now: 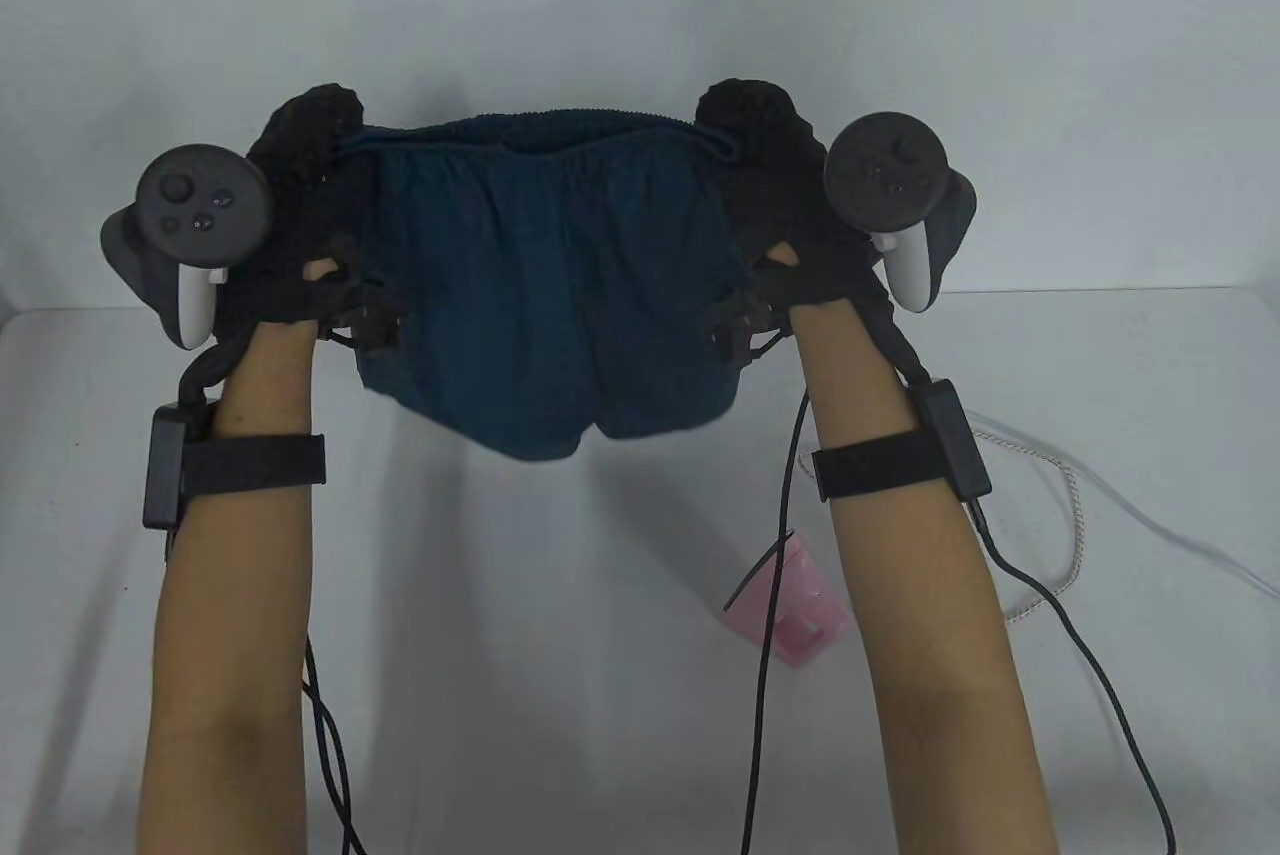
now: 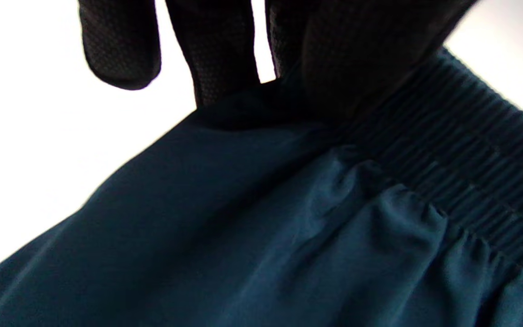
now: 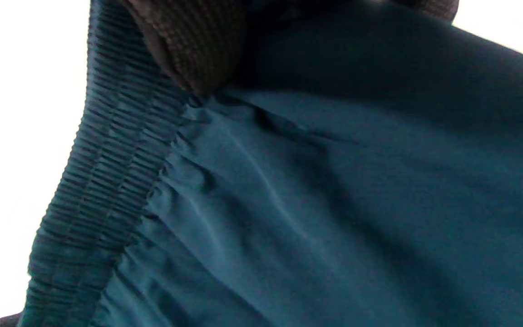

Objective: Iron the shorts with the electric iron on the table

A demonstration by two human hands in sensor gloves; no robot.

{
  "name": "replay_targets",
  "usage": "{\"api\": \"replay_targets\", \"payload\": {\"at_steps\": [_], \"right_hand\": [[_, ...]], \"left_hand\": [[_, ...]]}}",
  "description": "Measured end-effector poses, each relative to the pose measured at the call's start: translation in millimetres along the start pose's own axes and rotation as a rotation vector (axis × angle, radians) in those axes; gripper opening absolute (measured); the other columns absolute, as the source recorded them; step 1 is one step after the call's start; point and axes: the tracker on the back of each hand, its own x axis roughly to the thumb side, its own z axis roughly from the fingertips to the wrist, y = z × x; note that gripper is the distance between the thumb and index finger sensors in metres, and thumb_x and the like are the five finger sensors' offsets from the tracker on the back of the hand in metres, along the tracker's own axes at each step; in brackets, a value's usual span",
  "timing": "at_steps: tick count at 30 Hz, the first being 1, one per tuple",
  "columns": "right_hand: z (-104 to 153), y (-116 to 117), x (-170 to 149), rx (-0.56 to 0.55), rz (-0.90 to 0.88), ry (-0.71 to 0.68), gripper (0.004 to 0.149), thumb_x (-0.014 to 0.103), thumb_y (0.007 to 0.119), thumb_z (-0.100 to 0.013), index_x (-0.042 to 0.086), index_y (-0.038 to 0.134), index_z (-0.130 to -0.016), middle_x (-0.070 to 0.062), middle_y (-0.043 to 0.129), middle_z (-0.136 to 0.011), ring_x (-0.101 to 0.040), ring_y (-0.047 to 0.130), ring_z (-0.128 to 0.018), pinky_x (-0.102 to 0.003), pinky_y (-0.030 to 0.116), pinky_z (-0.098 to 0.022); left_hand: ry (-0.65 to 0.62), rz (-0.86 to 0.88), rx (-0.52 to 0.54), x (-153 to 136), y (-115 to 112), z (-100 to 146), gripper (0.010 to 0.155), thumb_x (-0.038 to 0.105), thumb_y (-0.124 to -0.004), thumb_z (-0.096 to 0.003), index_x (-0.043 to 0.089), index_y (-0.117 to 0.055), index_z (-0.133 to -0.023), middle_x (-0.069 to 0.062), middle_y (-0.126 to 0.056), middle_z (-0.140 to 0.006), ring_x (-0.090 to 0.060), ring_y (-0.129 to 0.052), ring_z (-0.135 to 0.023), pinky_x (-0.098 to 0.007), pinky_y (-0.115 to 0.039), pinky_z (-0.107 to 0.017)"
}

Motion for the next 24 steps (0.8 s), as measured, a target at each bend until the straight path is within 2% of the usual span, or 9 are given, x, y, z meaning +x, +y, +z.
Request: {"api": "replay_targets", "payload": {"at_steps": [3,5,7,10,15,17,20,24], "right_hand": [[23,6,0,0.084,0.217,-0.087,0.048,0.036,0.088,-0.046,0.042,0.066,-0.089,0.016,0.085,-0.089,-0.028,0.084,-0.094,-0.065,0.066,-0.067],[45,21,-8,0.251,0.388,-0.098,0.048,0.038,0.088,-0.046,0.043,0.067,-0.089,0.016,0.086,-0.088,-0.028,0.084,-0.095,-0.066,0.065,-0.068],[63,35,-15,0.369,0.474,-0.074,0.048,0.039,0.087,-0.047,0.042,0.066,-0.089,0.015,0.086,-0.090,-0.029,0.084,-0.096,-0.067,0.064,-0.069],[102,64,-27,0.530,0.623,-0.080,0.048,0.039,0.086,-0.049,0.041,0.064,-0.091,0.011,0.083,-0.093,-0.031,0.082,-0.097,-0.067,0.064,-0.069],[171,110,-32,0.749,0.959,-0.236,0.049,0.040,0.085,-0.048,0.042,0.063,-0.092,0.013,0.081,-0.096,-0.030,0.079,-0.101,-0.067,0.062,-0.070],[196,121,-34,0.807,1.031,-0.304,0.050,0.040,0.086,-0.047,0.042,0.064,-0.092,0.014,0.082,-0.095,-0.028,0.079,-0.101,-0.066,0.062,-0.070],[228,133,-40,0.870,1.056,-0.368,0.050,0.040,0.087,-0.046,0.042,0.065,-0.091,0.014,0.084,-0.093,-0.026,0.081,-0.099,-0.065,0.063,-0.070],[272,148,-49,1.014,1.083,-0.456,0.050,0.040,0.087,-0.046,0.041,0.065,-0.091,0.013,0.084,-0.093,-0.025,0.083,-0.097,-0.061,0.066,-0.069]], "left_hand": [[-0.016,0.028,-0.037,-15,8,24,0.045,0.031,-0.091,-0.0477,0.045,-0.073,-0.087,0.016,-0.081,-0.101,-0.026,-0.093,-0.087,-0.062,-0.070,-0.068],[-0.004,0.007,-0.147,-35,5,52,0.045,0.030,-0.092,-0.0474,0.045,-0.075,-0.086,0.015,-0.082,-0.101,-0.028,-0.093,-0.088,-0.063,-0.069,-0.069],[0.005,-0.033,-0.240,-51,-1,76,0.045,0.030,-0.092,-0.0469,0.045,-0.076,-0.086,0.015,-0.083,-0.101,-0.028,-0.093,-0.088,-0.063,-0.069,-0.069],[0.055,-0.101,-0.454,-78,-16,120,0.045,0.030,-0.093,-0.0469,0.044,-0.076,-0.086,0.014,-0.083,-0.101,-0.029,-0.093,-0.089,-0.064,-0.069,-0.069],[0.100,-0.218,-0.762,-113,-44,190,0.045,0.030,-0.093,-0.0468,0.044,-0.076,-0.087,0.013,-0.083,-0.102,-0.030,-0.092,-0.090,-0.064,-0.068,-0.069],[0.079,-0.295,-0.870,-116,-53,210,0.046,0.030,-0.093,-0.0463,0.044,-0.076,-0.086,0.013,-0.083,-0.102,-0.030,-0.092,-0.090,-0.064,-0.069,-0.069],[0.029,-0.404,-1.021,-114,-64,236,0.046,0.030,-0.093,-0.0462,0.045,-0.076,-0.086,0.013,-0.083,-0.102,-0.029,-0.092,-0.090,-0.063,-0.069,-0.069],[-0.079,-0.565,-1.210,-102,-78,267,0.045,0.029,-0.094,-0.0455,0.045,-0.077,-0.085,0.013,-0.083,-0.102,-0.028,-0.092,-0.090,-0.063,-0.068,-0.070]]}}
